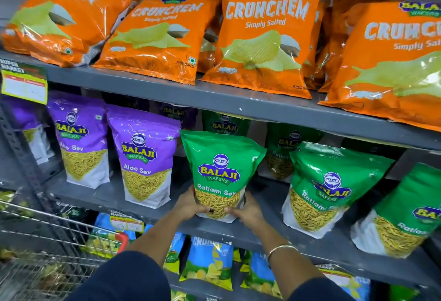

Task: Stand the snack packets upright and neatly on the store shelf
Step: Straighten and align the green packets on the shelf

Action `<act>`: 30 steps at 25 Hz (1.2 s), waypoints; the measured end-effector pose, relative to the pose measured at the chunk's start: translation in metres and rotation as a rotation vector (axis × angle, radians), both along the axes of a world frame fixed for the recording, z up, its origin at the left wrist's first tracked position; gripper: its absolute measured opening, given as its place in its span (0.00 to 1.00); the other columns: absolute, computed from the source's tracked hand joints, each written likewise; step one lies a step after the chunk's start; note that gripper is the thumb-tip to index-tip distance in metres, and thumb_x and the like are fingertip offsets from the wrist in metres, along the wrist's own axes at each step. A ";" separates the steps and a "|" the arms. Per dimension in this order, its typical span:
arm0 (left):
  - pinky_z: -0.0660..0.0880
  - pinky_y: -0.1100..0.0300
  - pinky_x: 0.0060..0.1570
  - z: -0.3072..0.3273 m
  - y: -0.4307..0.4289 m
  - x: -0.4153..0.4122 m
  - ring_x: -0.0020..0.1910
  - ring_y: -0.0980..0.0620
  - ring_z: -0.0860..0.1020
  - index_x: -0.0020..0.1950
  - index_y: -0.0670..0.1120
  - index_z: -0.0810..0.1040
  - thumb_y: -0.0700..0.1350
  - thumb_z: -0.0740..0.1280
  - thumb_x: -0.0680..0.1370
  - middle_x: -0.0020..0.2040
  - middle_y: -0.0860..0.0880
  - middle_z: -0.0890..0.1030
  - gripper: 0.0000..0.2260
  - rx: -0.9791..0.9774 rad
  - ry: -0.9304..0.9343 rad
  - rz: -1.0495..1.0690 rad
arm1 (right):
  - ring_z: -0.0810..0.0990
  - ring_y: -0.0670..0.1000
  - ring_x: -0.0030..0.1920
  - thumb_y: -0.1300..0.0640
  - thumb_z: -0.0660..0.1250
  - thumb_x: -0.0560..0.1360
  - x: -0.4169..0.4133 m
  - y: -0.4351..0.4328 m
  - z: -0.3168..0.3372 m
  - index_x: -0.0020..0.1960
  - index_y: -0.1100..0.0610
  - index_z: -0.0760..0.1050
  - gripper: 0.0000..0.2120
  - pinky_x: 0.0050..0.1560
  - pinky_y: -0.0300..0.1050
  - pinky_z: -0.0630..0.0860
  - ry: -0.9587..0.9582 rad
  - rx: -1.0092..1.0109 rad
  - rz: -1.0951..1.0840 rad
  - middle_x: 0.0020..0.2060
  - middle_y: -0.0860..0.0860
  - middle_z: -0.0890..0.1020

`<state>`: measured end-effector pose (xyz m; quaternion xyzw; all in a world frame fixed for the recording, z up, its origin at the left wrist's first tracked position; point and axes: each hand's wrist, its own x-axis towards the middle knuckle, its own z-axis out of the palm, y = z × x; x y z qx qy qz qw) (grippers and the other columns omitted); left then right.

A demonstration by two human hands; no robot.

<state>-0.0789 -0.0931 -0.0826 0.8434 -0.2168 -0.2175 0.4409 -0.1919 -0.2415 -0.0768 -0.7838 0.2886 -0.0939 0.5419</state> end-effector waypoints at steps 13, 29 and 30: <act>0.55 0.56 0.71 -0.020 -0.061 -0.126 0.68 0.47 0.63 0.67 0.45 0.64 0.58 0.63 0.70 0.68 0.48 0.63 0.30 -0.113 -1.000 -0.236 | 0.76 0.59 0.58 0.60 0.70 0.67 -0.150 -0.130 -0.022 0.57 0.59 0.64 0.22 0.59 0.50 0.73 0.257 -0.097 -0.654 0.55 0.60 0.76; 0.64 0.65 0.55 0.002 -0.157 -0.142 0.67 0.48 0.70 0.73 0.42 0.58 0.35 0.74 0.67 0.70 0.43 0.70 0.39 -0.137 0.082 -0.059 | 0.73 0.56 0.66 0.42 0.83 0.41 -0.140 -0.148 0.031 0.65 0.55 0.62 0.57 0.68 0.56 0.70 -0.321 0.184 -0.028 0.64 0.57 0.75; 0.64 0.65 0.55 0.005 -0.157 -0.142 0.68 0.46 0.69 0.73 0.41 0.58 0.36 0.74 0.68 0.70 0.42 0.70 0.38 -0.143 0.076 -0.059 | 0.73 0.56 0.66 0.45 0.83 0.46 -0.139 -0.147 0.057 0.68 0.57 0.60 0.56 0.68 0.56 0.70 -0.369 0.108 -0.137 0.66 0.57 0.73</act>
